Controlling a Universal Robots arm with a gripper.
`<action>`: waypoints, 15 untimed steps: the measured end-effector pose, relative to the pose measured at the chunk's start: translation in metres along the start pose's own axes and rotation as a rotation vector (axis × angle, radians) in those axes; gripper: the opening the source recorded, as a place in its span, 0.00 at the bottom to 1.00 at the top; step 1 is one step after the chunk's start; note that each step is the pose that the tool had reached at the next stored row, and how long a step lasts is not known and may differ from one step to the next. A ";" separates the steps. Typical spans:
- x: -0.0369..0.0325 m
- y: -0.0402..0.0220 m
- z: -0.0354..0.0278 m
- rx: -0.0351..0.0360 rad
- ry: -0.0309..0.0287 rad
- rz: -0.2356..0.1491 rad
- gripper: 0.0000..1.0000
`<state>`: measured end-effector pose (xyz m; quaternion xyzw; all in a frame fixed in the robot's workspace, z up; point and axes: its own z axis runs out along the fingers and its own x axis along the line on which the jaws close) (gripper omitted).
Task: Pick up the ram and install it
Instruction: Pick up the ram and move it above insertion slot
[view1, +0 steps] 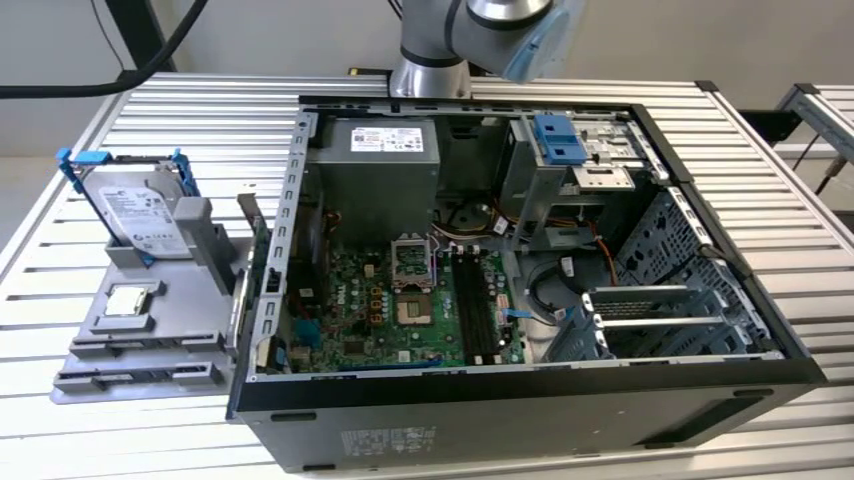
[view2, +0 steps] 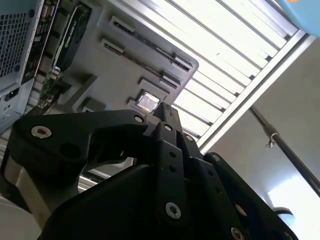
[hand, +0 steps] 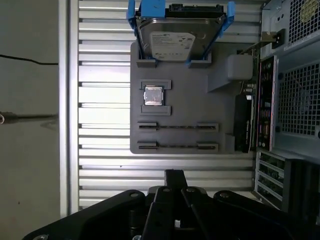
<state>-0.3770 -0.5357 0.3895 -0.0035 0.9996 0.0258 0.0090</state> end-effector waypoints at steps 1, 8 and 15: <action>0.0000 0.0000 0.0000 -0.0001 0.0003 -0.006 0.00; 0.0000 0.0000 -0.0003 -0.0013 0.0037 -0.072 0.00; 0.0002 0.0000 -0.0017 -0.0022 0.0045 -0.127 0.00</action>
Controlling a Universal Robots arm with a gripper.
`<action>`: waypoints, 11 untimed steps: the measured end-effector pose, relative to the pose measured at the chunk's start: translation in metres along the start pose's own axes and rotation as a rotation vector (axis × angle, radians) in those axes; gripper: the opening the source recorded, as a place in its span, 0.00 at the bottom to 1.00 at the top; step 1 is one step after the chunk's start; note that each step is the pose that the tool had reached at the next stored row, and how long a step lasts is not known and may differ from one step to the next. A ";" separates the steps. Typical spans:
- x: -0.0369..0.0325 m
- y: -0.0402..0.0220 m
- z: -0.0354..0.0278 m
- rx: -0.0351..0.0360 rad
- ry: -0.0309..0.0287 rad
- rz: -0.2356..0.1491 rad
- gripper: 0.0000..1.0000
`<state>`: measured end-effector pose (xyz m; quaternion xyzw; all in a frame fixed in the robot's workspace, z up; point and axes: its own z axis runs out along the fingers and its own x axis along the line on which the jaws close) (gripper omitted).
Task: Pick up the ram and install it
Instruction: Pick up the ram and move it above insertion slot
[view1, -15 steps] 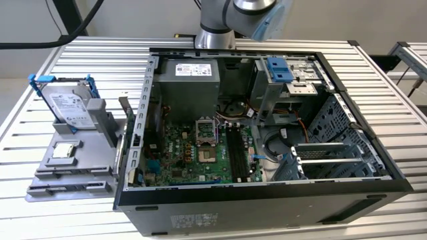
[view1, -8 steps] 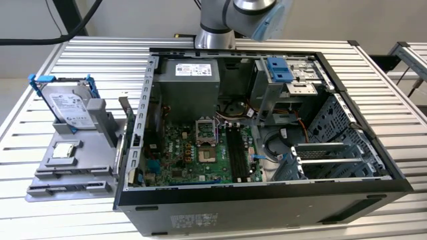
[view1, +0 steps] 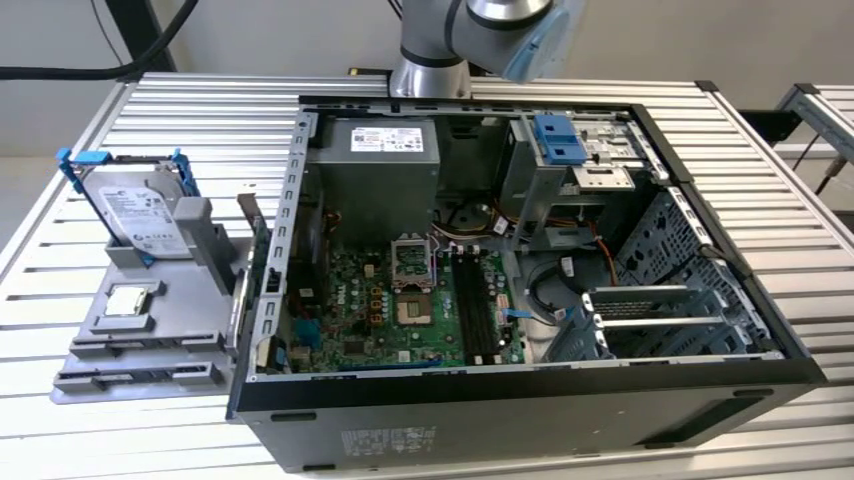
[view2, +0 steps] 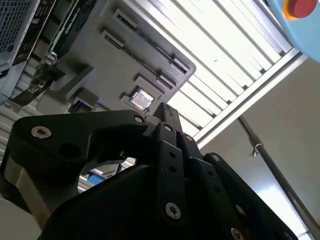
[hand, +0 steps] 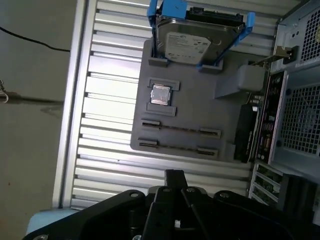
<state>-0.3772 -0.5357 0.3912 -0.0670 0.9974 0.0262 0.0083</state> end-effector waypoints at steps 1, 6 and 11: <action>0.0000 0.0000 -0.0001 0.0001 0.0002 -0.004 0.00; 0.0001 0.0001 -0.0012 -0.0005 0.0018 -0.043 0.00; 0.0001 0.0002 -0.0020 -0.0018 0.0053 -0.110 0.00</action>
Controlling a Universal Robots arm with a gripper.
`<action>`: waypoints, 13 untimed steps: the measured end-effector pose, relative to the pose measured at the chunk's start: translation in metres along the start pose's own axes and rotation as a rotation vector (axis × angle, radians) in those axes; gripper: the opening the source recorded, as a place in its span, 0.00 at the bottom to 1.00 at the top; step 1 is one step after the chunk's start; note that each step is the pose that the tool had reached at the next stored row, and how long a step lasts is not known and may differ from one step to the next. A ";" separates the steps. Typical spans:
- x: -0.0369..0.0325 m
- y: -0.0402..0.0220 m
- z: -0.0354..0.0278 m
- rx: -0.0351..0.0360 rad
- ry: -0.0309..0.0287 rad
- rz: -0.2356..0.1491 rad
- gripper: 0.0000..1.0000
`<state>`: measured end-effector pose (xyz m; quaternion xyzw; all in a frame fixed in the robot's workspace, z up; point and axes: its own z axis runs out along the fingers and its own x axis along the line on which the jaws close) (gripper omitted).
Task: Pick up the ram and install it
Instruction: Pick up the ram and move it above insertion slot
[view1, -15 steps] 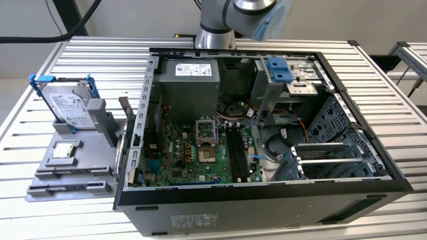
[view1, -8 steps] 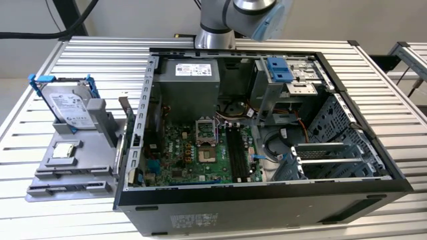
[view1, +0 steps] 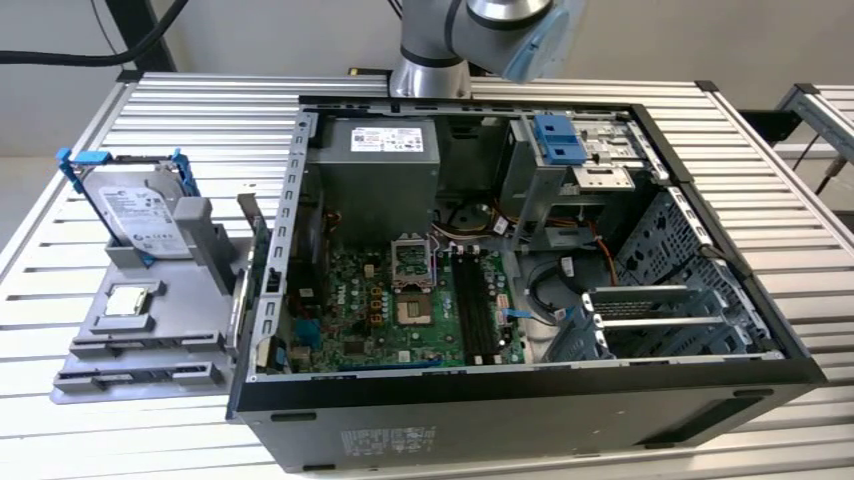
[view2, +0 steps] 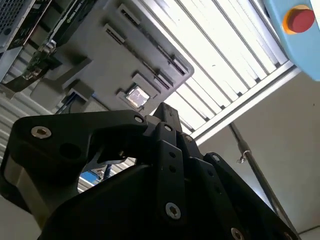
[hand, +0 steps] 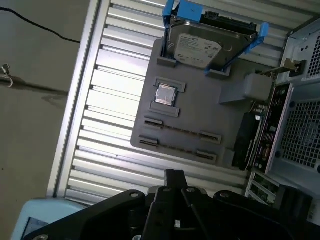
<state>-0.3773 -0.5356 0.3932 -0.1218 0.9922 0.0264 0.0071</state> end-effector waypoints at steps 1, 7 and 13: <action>0.0000 0.0000 -0.0001 -0.0003 0.0009 -0.016 0.00; 0.0000 0.0000 -0.0003 -0.0025 0.0064 -0.125 0.00; 0.0000 0.0000 -0.0005 -0.0047 0.0120 -0.233 0.00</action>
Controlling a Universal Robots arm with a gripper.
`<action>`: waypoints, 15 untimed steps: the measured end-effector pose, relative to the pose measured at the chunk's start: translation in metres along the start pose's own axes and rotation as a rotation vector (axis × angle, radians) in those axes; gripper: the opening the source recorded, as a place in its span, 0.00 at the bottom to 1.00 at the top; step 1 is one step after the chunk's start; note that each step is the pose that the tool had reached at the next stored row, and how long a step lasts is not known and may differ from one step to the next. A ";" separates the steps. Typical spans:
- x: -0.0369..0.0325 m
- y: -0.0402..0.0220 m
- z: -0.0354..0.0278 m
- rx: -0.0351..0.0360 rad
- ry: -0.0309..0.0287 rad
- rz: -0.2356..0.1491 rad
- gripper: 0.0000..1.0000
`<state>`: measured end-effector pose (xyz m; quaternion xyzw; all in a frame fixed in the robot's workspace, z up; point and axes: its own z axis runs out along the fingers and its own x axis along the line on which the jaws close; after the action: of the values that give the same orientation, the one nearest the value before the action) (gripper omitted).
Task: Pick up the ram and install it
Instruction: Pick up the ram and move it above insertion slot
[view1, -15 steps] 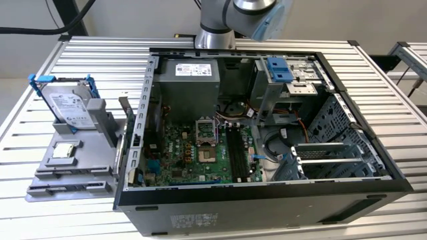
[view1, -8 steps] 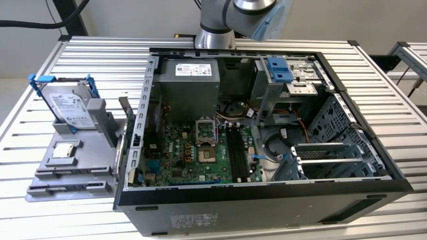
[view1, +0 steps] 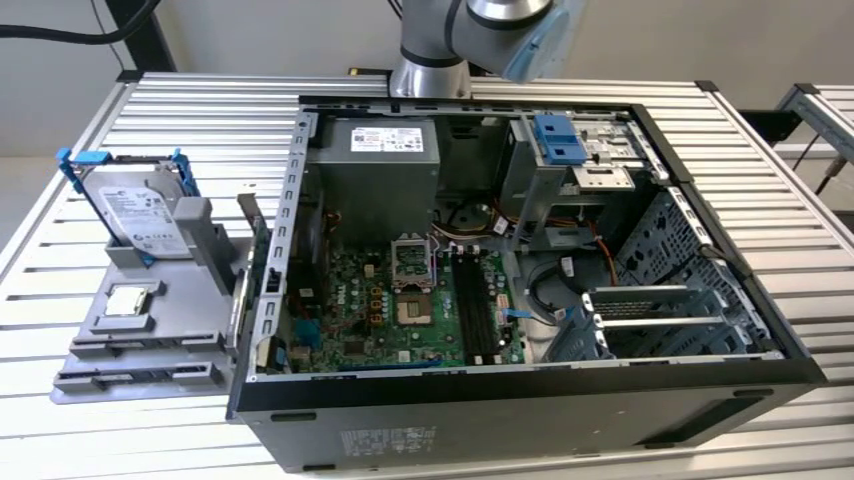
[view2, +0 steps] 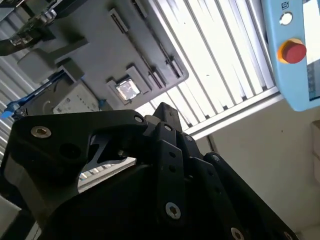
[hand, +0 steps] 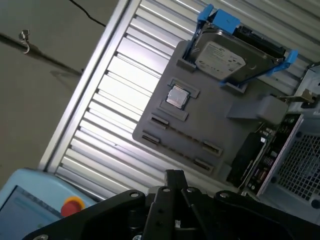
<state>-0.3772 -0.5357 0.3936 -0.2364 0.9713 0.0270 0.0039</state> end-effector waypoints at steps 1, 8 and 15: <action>0.0000 0.0000 0.0000 -0.0004 0.0009 -0.018 0.00; 0.0000 0.0000 -0.0002 -0.0030 0.0073 -0.145 0.00; 0.0000 0.0000 -0.0004 -0.0052 0.0129 -0.257 0.00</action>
<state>-0.3772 -0.5357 0.3941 -0.3592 0.9328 0.0273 0.0004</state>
